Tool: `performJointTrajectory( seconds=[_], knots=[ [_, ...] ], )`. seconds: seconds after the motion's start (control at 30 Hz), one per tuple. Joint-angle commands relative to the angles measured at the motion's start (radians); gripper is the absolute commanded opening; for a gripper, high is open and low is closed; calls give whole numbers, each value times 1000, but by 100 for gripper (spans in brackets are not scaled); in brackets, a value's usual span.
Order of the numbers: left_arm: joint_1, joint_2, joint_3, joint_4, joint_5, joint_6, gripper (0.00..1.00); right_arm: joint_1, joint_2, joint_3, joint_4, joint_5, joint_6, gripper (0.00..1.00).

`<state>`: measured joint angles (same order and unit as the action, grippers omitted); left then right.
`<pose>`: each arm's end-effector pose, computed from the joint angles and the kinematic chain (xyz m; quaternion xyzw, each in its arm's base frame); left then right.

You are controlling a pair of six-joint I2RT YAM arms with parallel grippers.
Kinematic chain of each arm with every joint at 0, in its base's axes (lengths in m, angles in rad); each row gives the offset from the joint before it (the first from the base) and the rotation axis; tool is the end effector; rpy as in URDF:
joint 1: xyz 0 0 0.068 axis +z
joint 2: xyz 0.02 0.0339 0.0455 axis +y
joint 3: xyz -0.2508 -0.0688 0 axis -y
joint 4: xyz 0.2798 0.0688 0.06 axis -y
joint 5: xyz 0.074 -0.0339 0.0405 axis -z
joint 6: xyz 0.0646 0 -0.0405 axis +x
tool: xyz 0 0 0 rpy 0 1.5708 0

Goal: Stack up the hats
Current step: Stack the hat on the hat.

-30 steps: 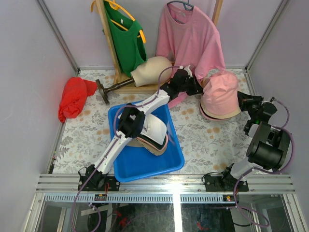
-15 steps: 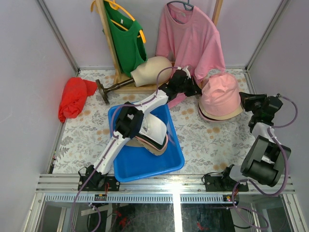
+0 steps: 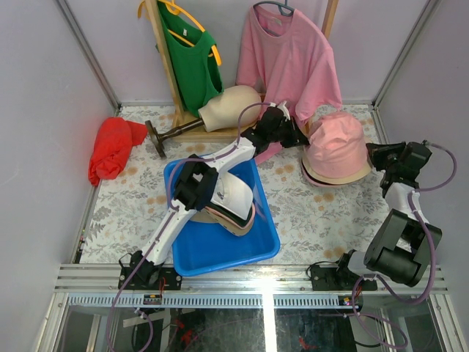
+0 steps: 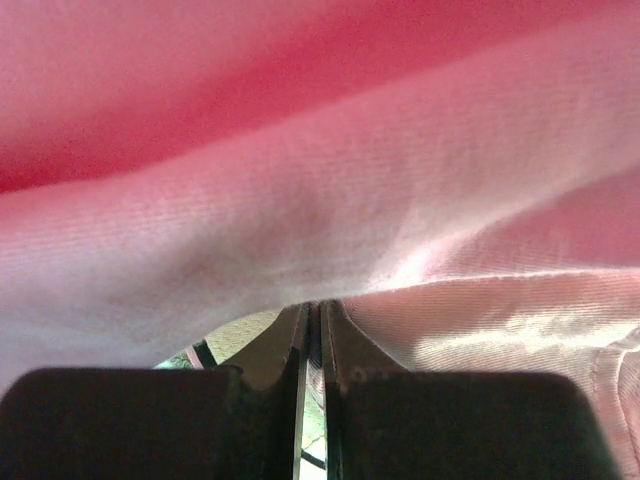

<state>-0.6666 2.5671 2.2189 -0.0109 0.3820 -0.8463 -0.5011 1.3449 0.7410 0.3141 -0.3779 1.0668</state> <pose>0.4876 -0.4143 0.1636 0.0353 0.8135 -0.4972 0.2995 0.3243 -0.1504 0.2101 0.4766 0.6369 0.3084 0.5216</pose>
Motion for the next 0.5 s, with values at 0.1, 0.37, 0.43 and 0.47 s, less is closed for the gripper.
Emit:
performJointTrajectory(
  seconds=[0.1,0.37,0.43,0.47],
  knots=[
    [4,-20,-77,-34,28,-5,0,-25,42,23,-203,183,-138,0],
    [-33,-39,-130,-22,55,6,0,-22,91,36,-232,207,-162,0],
    [-44,-48,-151,-14,57,7,0,-19,95,48,-245,224,-170,0],
    [-52,-51,-160,-12,58,9,0,-18,97,55,-253,231,-176,0]
  ],
)
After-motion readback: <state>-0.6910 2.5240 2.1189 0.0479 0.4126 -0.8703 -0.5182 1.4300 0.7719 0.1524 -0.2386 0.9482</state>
